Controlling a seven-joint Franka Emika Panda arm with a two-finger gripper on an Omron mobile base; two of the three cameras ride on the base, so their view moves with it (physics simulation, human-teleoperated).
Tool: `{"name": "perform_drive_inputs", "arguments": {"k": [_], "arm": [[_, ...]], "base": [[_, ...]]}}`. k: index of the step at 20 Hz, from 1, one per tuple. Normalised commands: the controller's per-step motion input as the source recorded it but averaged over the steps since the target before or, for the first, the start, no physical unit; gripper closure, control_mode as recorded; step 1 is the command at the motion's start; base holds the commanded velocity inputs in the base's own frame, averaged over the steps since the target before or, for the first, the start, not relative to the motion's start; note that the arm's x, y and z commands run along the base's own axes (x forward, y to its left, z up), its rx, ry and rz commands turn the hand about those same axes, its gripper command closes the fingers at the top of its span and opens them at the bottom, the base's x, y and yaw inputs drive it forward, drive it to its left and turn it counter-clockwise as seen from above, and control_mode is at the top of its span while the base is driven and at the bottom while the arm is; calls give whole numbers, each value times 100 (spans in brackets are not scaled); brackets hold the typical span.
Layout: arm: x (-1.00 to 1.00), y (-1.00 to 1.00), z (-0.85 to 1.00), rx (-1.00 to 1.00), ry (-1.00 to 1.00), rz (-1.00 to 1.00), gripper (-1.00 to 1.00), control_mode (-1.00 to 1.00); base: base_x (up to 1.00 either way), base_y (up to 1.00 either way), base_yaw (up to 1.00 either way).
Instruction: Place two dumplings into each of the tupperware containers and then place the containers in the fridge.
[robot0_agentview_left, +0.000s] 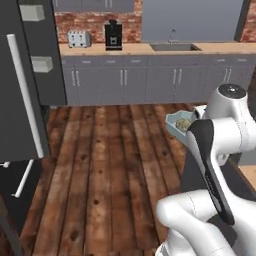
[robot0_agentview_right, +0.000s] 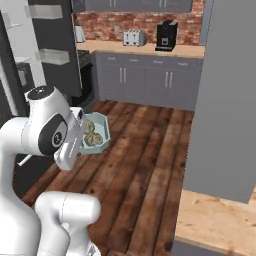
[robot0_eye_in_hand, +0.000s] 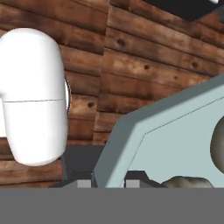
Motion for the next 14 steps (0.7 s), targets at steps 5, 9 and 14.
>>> {"name": "perform_drive_inputs", "arguments": {"k": [5, 9, 14], "arm": [[0, 0, 0, 0, 0, 0, 100, 100], [0, 0, 0, 0, 0, 0, 100, 100], [0, 0, 0, 0, 0, 0, 100, 100]], "base": [[100, 0, -11], [100, -5, 23], [100, -11, 58]]}}
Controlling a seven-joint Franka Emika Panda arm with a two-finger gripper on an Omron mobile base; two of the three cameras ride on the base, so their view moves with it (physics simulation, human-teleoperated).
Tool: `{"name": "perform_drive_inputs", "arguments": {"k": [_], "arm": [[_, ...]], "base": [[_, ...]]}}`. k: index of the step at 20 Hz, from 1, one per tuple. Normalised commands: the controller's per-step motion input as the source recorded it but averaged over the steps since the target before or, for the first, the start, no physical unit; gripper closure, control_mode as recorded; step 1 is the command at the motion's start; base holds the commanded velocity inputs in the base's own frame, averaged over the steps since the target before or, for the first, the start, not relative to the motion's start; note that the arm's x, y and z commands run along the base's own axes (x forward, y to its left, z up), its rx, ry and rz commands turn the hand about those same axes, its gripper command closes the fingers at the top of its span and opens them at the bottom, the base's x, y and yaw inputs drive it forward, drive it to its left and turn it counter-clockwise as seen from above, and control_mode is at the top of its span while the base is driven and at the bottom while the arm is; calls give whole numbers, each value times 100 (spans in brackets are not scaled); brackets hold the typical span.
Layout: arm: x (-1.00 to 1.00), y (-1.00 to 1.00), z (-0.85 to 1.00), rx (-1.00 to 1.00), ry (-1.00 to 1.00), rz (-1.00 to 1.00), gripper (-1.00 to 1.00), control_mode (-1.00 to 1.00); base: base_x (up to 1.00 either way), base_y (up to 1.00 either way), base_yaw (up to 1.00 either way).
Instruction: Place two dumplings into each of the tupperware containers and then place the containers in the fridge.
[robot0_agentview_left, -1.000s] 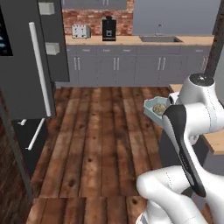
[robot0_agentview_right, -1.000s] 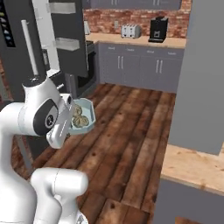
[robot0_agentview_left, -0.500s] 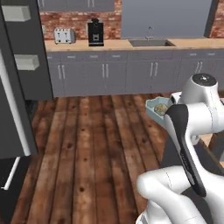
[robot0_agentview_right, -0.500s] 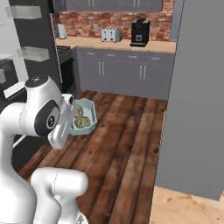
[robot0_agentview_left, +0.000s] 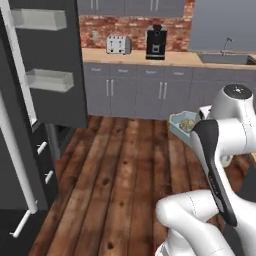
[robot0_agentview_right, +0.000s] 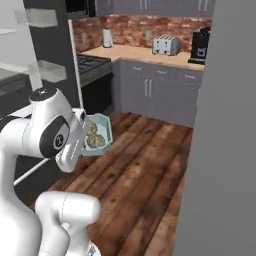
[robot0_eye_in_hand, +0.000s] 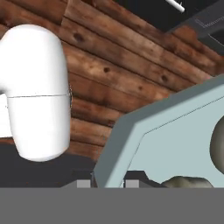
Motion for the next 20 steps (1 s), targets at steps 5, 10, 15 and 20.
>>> {"name": "perform_drive_inputs", "arguments": {"k": [5, 10, 15, 20], "arm": [[0, 0, 0, 0, 0, 0, 100, 100], [0, 0, 0, 0, 0, 0, 100, 100], [0, 0, 0, 0, 0, 0, 100, 100], [0, 0, 0, 0, 0, 0, 100, 100]], "base": [[100, -12, 66], [75, -18, 85], [73, -16, 86], [76, -33, 79]]}}
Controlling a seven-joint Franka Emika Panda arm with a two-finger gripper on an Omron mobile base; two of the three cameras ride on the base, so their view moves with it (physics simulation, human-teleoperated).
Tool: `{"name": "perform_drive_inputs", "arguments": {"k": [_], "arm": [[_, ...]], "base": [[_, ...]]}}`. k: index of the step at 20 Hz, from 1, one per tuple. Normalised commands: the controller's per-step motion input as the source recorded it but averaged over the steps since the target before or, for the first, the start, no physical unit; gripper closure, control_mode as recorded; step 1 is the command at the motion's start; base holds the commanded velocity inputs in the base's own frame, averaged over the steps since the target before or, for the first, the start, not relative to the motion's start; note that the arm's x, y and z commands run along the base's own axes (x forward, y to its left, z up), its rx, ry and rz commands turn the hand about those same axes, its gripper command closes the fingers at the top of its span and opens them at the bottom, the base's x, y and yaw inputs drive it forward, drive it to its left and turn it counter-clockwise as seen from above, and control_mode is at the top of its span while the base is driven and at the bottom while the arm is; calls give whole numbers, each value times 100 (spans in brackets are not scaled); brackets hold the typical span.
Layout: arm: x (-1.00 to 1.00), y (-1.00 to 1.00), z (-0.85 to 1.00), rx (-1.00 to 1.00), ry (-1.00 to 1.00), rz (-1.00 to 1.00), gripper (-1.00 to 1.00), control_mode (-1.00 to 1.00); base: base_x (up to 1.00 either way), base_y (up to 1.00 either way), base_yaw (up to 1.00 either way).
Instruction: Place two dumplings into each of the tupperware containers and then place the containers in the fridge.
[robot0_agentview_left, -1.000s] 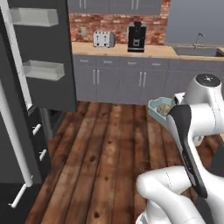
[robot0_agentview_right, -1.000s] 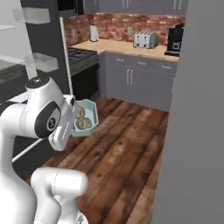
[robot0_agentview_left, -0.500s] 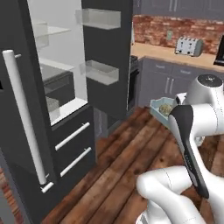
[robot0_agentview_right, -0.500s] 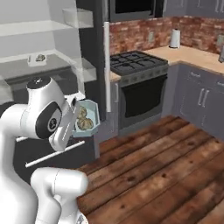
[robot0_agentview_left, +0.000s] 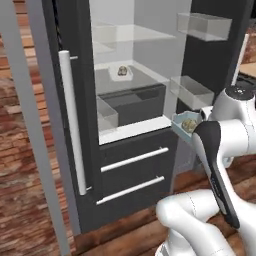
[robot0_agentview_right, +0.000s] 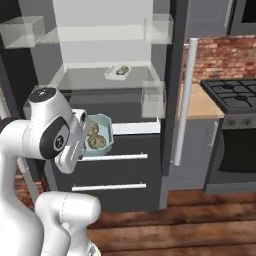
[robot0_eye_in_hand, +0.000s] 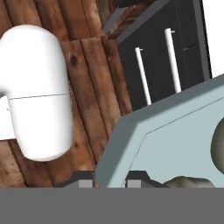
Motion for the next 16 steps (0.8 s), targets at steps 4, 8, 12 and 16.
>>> {"name": "perform_drive_inputs", "arguments": {"k": [4, 8, 12, 16], "arm": [[0, 0, 0, 0, 0, 0, 100, 100], [0, 0, 0, 0, 0, 0, 100, 100], [0, 0, 0, 0, 0, 0, 100, 100], [0, 0, 0, 0, 0, 0, 100, 100]], "base": [[84, -67, 58], [66, -61, 26], [36, 5, 5], [24, 28, 11]]}}
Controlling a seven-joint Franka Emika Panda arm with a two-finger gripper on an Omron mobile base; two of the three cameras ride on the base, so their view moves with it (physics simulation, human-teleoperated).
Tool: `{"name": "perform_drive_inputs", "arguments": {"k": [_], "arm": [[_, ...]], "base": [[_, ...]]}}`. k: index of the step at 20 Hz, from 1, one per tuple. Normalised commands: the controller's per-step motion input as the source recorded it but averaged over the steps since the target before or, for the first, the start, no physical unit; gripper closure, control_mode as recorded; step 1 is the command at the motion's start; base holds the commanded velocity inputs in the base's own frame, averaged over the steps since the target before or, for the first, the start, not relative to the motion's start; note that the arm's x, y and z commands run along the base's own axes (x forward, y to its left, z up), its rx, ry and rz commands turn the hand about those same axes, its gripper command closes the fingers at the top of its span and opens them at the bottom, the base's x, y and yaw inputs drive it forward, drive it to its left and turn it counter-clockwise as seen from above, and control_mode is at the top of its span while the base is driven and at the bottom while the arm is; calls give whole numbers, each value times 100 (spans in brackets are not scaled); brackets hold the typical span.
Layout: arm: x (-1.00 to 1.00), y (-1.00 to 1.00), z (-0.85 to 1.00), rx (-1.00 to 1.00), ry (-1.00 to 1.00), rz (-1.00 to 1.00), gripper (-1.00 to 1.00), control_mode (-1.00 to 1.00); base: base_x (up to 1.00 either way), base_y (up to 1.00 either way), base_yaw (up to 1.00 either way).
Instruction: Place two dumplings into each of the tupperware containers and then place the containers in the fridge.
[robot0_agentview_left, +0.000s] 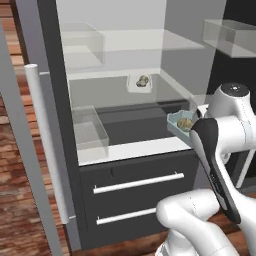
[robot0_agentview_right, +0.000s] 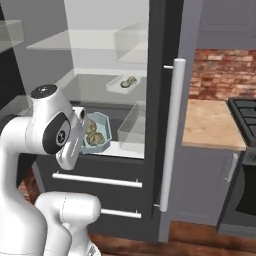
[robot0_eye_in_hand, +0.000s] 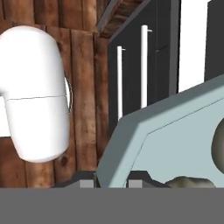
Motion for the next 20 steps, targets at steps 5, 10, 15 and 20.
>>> {"name": "perform_drive_inputs", "arguments": {"k": [5, 10, 15, 20], "arm": [[0, 0, 0, 0, 0, 0, 100, 100], [0, 0, 0, 0, 0, 0, 100, 100], [0, 0, 0, 0, 0, 0, 100, 100], [0, 0, 0, 0, 0, 0, 100, 100]], "base": [[59, 29, 25], [81, 0, 12], [37, 0, -1], [20, 1, -23]]}}
